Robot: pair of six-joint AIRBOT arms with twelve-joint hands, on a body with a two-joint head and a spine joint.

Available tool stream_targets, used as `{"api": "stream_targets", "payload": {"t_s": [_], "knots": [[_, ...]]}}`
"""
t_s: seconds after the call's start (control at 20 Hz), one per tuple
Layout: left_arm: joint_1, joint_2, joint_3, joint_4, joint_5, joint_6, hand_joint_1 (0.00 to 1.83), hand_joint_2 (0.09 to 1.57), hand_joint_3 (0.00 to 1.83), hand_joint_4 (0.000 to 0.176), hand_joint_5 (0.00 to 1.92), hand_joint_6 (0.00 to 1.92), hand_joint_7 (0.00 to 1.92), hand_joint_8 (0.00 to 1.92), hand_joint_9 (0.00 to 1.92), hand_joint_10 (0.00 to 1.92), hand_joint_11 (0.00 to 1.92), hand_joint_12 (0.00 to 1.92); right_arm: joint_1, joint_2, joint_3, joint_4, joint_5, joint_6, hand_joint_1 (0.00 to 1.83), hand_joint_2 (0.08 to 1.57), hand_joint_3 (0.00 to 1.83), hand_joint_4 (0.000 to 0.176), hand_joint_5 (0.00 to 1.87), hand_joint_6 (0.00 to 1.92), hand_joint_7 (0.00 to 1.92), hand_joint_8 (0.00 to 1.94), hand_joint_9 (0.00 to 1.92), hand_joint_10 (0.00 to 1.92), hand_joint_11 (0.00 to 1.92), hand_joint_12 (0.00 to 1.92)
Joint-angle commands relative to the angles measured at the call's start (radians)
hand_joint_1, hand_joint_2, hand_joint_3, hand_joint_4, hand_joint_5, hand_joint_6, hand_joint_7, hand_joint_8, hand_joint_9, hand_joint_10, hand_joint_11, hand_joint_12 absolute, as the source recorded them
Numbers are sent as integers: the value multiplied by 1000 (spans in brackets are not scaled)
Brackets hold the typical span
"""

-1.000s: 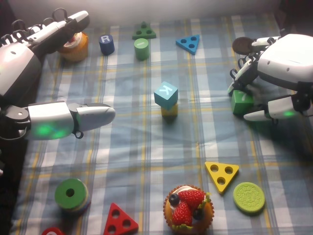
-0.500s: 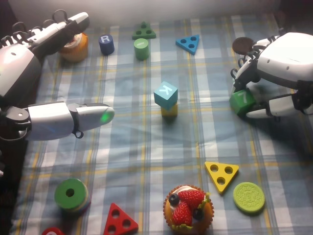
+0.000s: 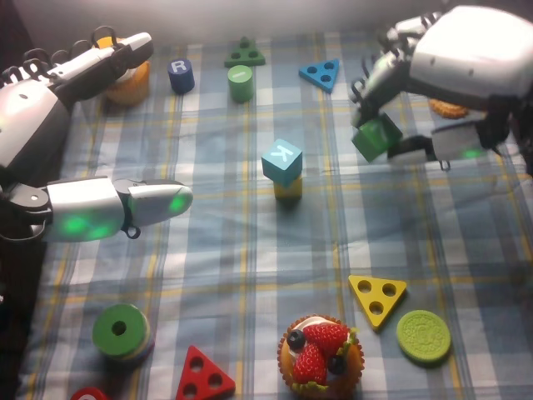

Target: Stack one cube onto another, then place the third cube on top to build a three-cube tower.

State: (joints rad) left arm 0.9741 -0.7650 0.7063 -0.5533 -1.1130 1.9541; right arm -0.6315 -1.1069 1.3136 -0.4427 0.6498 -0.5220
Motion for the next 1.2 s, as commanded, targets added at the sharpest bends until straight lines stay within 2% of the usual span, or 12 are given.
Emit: {"api": "stream_targets", "payload": {"t_s": [0.0, 0.1, 0.15, 0.2, 0.3, 0.5, 0.55, 0.8, 0.85, 0.9, 1.0, 1.15], "knots": [[-10, -2, 8, 33, -99, -7, 724, 795, 0, 176, 225, 2, 284, 2, 269, 2, 0, 717, 24, -12, 11, 2, 121, 32, 1154, 1125, 0, 0, 960, 1004, 862, 283, 853, 112, 332, 1115], [-10, -2, 13, 28, -91, -6, 729, 795, 0, 176, 232, 4, 281, 0, 268, 1, 0, 716, 55, -39, 39, -58, 135, 107, 1150, 1127, 2, 0, 950, 1016, 890, 149, 820, 74, 266, 1122], [-10, 0, 17, 26, -85, -6, 712, 807, 3, 171, 252, 4, 276, 1, 266, 1, 0, 706, 71, -54, 58, -95, 136, 147, 1163, 1130, 3, 0, 964, 1008, 758, 607, 820, 62, 217, 1294], [-10, 1, 23, 25, -72, -6, 703, 814, 3, 168, 252, 2, 275, 0, 264, 0, 0, 685, 87, -69, 74, -128, 136, 182, 1157, 1120, 0, 0, 973, 977, 824, 317, 807, 51, 198, 1323], [-16, 0, 33, 25, -53, -6, 704, 806, 0, 176, 239, 1, 291, 3, 282, 4, 0, 729, 104, -84, 88, -162, 136, 206, 1164, 1105, 0, 0, 997, 939, 881, 91, 771, 25, 115, 1328], [-20, 0, 50, 20, -25, -6, 695, 813, 2, 176, 218, 0, 275, 0, 270, 1, 0, 648, 129, -108, 109, -214, 136, 240, 1160, 1116, 1, 0, 973, 981, 839, 14, 670, 1, 30, 1240], [-20, 0, 54, 19, -19, -6, 694, 815, 2, 176, 213, 1, 274, 0, 261, 1, 0, 617, 132, -115, 116, -219, 137, 243, 1163, 1110, 0, 0, 988, 958, 815, 5, 582, 9, 5, 1072], [-22, 0, 64, 16, -9, -6, 700, 830, 1, 176, 175, 0, 250, 1, 256, 2, 0, 588, 137, -161, 164, -248, 138, 284, 1166, 1098, 0, 0, 1012, 916, 924, 23, 768, 76, 228, 1290], [-23, 0, 66, 16, -8, -5, 693, 830, 0, 176, 172, 1, 236, 4, 243, 5, 0, 530, 137, -170, 173, -253, 137, 291, 1222, 1122, 16, 0, 1062, 918, 818, 922, 814, 102, 264, 1310], [-23, 0, 67, 16, -7, -6, 694, 823, 0, 176, 174, 1, 233, 3, 242, 3, 0, 497, 137, -180, 181, -257, 137, 294, 1230, 1142, 2, 0, 1058, 941, 781, 1139, 838, 120, 276, 1342], [-24, -1, 69, 16, -3, -6, 724, 819, 0, 176, 198, 2, 251, 2, 253, 2, 0, 446, 142, -193, 191, -266, 136, 297, 1124, 1090, 0, 0, 1041, 881, 854, 320, 849, 130, 240, 1442], [-26, -3, 72, 14, 3, -6, 715, 827, 2, 176, 185, 0, 241, 0, 250, 1, 0, 459, 147, -206, 198, -274, 136, 298, 1120, 1096, 0, 0, 1020, 910, 935, 41, 828, 184, 305, 1496]]}}
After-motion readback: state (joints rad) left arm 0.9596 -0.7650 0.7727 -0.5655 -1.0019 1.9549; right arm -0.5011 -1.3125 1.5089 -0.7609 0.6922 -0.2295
